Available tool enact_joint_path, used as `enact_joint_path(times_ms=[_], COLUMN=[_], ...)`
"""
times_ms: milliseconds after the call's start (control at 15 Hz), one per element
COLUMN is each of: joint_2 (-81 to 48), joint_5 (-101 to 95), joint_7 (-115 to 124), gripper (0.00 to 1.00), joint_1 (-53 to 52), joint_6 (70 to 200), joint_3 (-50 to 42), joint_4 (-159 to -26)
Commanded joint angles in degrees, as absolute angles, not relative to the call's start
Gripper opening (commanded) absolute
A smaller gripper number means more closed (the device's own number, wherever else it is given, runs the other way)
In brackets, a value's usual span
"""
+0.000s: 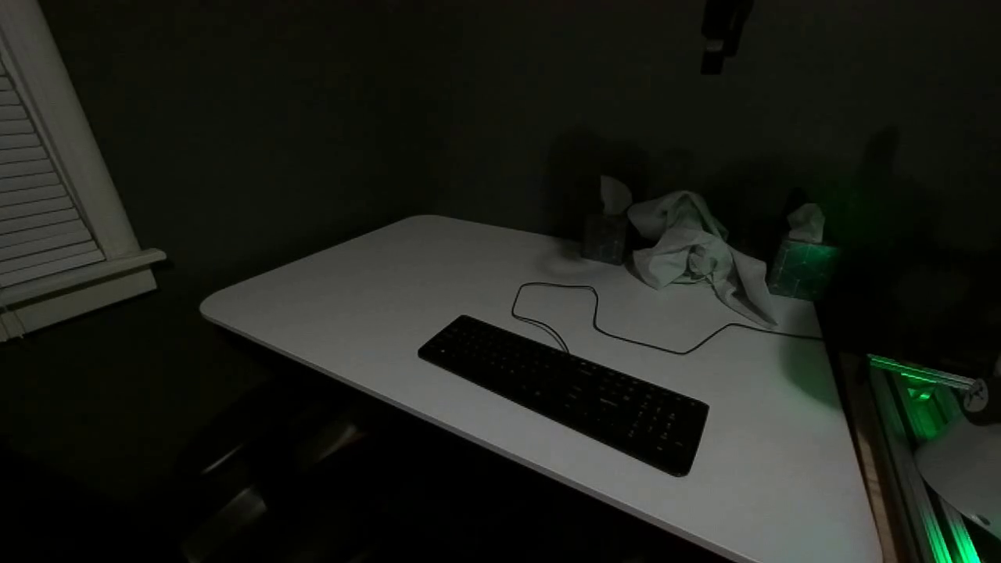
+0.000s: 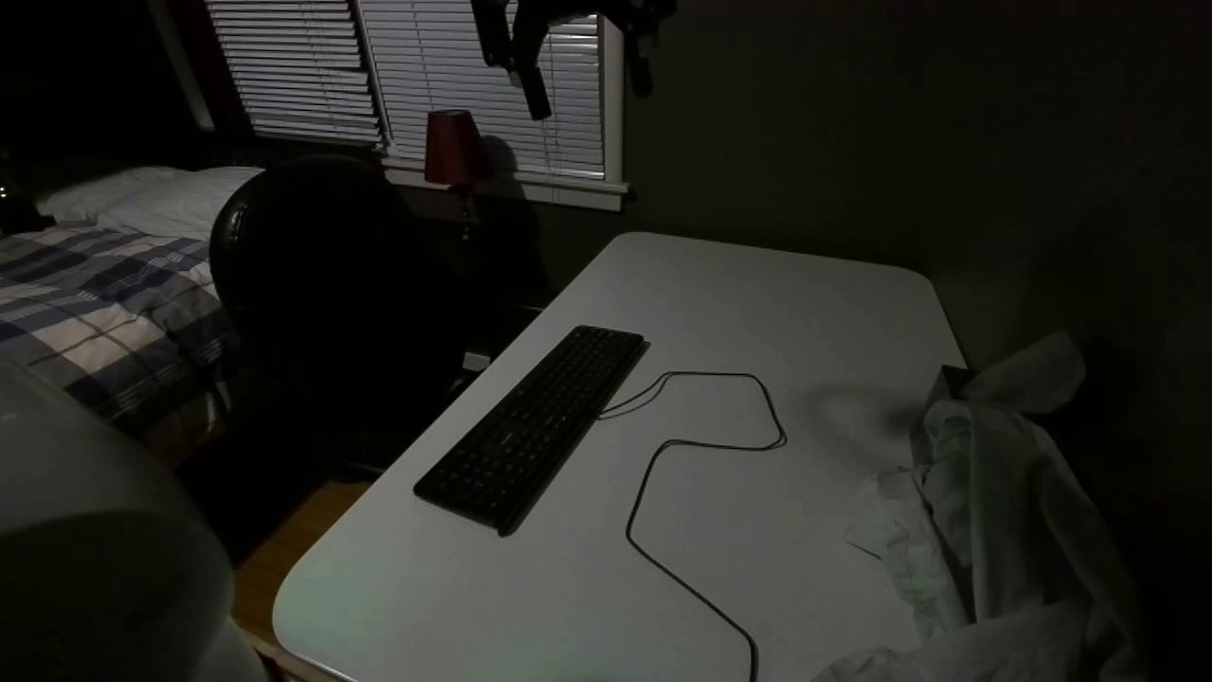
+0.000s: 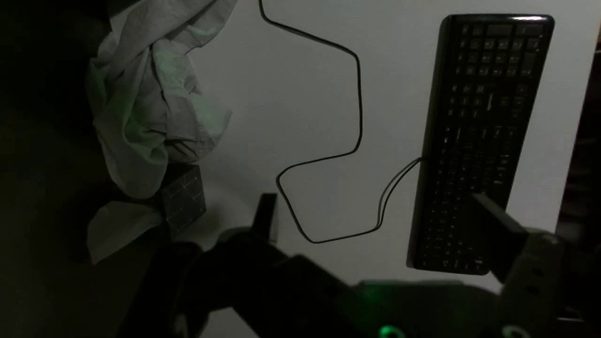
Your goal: Move the white towel to the left
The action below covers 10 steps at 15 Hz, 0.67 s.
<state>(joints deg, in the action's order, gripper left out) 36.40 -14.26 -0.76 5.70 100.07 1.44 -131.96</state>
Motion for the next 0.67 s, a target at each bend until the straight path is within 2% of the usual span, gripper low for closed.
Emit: enact_joint_path(times_ms=[0, 600], joint_2=[33.62, 17.65], joint_5=[-16.97, -29.61], joint_7=[3.79, 19.90], gripper=[1.00, 1.00], joint_1=[6.58, 14.46], joint_6=[102.05, 114.34], joint_3=[0.96, -2.55], joint_4=[-131.47, -130.29])
